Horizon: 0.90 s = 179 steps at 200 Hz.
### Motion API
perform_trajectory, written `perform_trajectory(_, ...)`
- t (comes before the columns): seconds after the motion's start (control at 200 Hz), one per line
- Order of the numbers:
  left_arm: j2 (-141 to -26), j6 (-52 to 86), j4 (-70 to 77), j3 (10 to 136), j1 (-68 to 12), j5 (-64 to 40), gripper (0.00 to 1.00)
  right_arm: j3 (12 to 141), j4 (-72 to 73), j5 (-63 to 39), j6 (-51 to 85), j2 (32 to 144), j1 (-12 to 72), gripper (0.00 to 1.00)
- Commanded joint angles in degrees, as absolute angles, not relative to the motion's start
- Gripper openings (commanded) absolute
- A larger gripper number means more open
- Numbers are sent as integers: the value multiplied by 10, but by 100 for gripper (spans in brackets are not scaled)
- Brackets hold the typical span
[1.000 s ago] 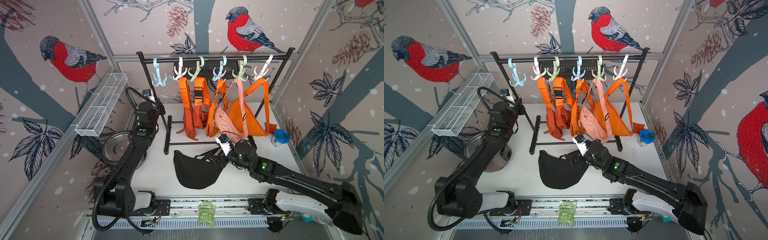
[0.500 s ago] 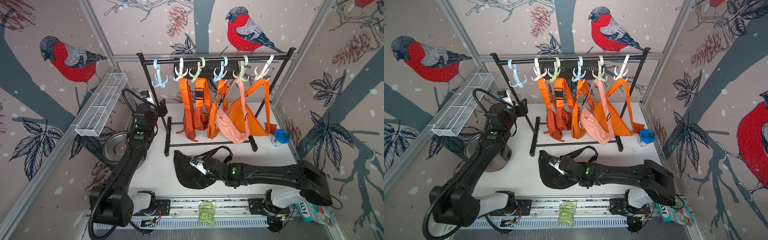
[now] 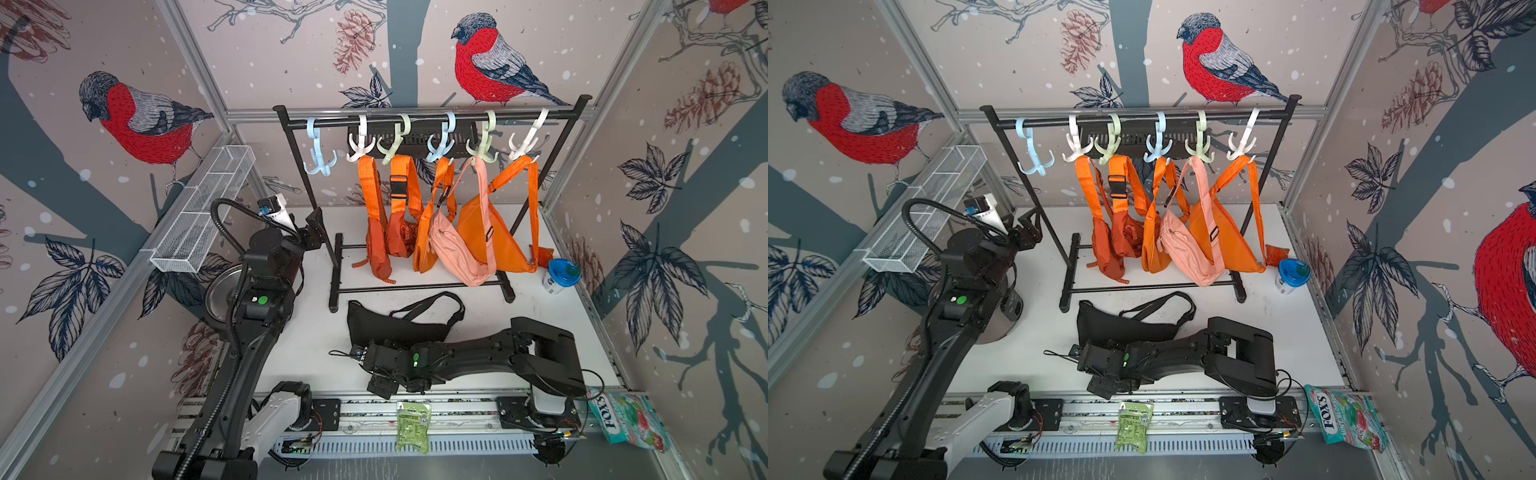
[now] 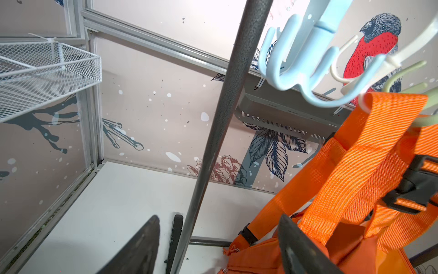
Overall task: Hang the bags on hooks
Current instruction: Adjust the clothesline at the center of the board, then pick up the bag from the center of the board.
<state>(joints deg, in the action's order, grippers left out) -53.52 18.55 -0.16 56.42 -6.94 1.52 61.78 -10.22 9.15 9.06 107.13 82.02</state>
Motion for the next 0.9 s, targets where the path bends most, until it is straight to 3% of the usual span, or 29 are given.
perform_trajectory(0.0,-516,191,-27,557,-68,6,77,630,-124,94,93,1086,820,79)
perform_trajectory(0.105,-501,192,-33,557,-68,2,77,630,-127,89,98,1093,819,67)
perform_trajectory(0.475,-453,179,-66,569,-68,-39,78,597,-99,50,116,1060,805,7)
perform_trajectory(0.891,-420,216,-88,590,-69,-174,79,496,30,-35,121,798,699,3)
